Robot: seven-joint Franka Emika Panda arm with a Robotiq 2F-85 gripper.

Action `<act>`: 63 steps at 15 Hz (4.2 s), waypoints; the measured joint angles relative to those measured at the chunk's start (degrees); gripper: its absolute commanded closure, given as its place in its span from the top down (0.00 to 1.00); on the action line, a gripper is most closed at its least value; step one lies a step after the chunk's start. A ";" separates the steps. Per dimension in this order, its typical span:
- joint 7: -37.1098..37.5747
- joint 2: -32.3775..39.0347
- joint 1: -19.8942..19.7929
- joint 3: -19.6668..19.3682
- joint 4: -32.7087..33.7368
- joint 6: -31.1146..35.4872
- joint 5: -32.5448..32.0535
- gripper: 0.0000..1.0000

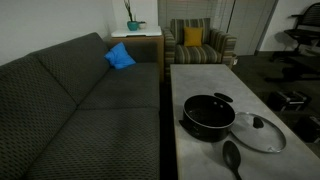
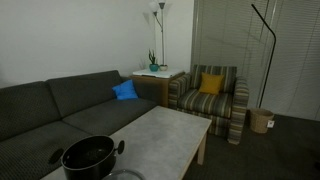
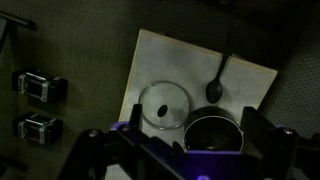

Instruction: Take the lid from the table and place it on the black pot

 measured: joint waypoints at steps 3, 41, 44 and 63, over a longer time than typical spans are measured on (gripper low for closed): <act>0.00 0.00 0.00 0.00 0.00 0.00 0.00 1.00; -14.17 20.42 0.74 -4.98 1.83 17.66 -4.27 1.00; -13.63 28.11 0.60 -6.86 3.01 21.57 2.64 1.00; -14.03 59.59 -4.96 -7.79 21.82 32.18 11.56 1.00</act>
